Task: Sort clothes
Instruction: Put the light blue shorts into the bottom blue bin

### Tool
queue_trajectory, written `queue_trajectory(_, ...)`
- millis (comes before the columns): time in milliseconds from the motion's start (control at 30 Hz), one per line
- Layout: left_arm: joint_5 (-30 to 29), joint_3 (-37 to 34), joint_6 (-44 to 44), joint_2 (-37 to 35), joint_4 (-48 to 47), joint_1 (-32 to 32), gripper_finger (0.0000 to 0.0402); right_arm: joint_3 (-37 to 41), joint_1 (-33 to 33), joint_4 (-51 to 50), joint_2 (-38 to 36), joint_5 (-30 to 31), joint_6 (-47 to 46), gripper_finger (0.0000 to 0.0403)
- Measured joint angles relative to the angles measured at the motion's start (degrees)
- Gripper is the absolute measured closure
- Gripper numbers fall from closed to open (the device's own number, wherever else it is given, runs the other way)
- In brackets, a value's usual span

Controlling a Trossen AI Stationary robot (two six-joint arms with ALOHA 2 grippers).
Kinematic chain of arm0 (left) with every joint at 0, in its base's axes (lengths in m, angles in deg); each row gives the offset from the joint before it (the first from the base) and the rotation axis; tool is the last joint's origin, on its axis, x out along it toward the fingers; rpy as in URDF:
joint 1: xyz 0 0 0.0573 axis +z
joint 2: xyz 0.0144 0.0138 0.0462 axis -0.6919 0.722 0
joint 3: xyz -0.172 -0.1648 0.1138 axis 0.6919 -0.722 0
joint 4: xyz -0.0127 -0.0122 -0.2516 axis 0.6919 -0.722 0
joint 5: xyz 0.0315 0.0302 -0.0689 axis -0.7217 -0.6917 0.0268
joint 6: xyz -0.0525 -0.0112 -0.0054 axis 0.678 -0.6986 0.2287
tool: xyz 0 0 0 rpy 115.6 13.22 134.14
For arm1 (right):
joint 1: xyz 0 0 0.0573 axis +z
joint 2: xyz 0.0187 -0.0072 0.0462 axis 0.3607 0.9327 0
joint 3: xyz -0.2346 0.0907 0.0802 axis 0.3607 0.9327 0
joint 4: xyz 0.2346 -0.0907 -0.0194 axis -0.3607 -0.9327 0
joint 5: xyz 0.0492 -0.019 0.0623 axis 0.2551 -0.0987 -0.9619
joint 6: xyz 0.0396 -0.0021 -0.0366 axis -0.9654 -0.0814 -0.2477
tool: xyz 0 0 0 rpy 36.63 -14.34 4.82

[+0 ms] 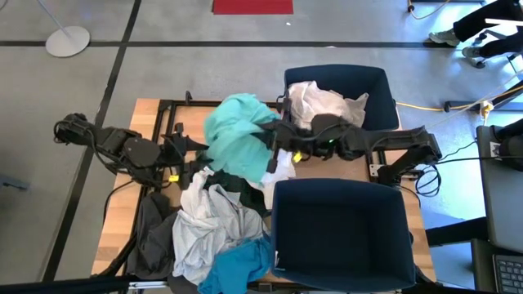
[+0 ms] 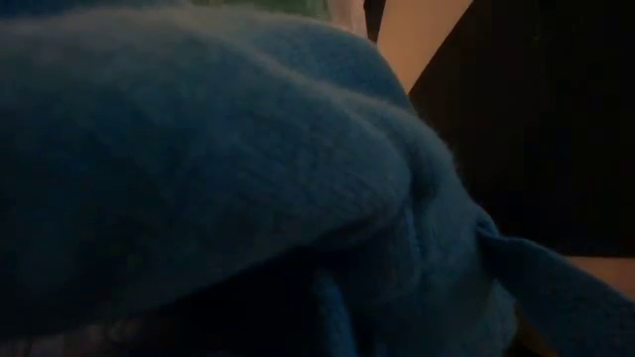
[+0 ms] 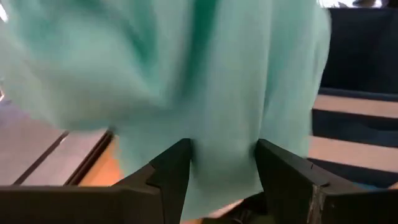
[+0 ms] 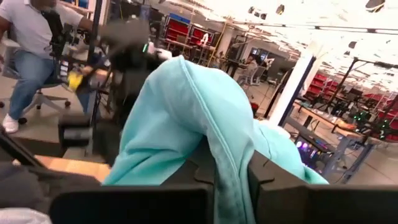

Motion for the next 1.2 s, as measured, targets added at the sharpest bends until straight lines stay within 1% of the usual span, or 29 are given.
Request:
queue_trajectory(133,-0.01,-0.02,1.26,0.04,-1.01,-1.15,0.0229,-6.65,0.67,-7.26,-0.12,2.47,-0.03,0.0377)
queue_trajectory(267,0.01,-0.02,2.29,0.07,-2.02,-2.35,0.0229,-11.53,3.59,-13.07,-0.1,9.38,1.08,0.0377)
queue_trajectory(400,-0.57,-0.02,2.9,0.31,-2.58,-3.84,0.0229,-16.13,8.84,-18.07,-0.1,17.12,3.64,0.0376)
queue_trajectory(533,-1.99,-0.27,4.38,0.78,-2.87,-5.67,0.0229,-20.94,15.17,-24.38,-0.1,25.6,4.01,0.0375)
queue_trajectory(667,-2.58,-3.18,5.53,0.85,-1.25,-7.12,0.0229,-24.96,22.61,-29.66,-0.1,35.29,3.98,0.0375)
queue_trajectory(900,-3.15,-9.62,10.14,0.87,2.23,-7.66,0.0229,-27.5,36.21,-30.88,-0.1,51.47,3.81,0.0375)
queue_trajectory(1067,-3.19,-13.51,10.37,0.87,7.2,-7.83,0.0229,-27.24,44.66,-30.94,-0.04,60.54,1.83,0.0374)
queue_trajectory(1200,-3.18,-15.52,10.23,0.85,9.93,-7.83,0.0229,-26.25,50.04,-31.67,-0.04,66.14,-2.0,0.0374)
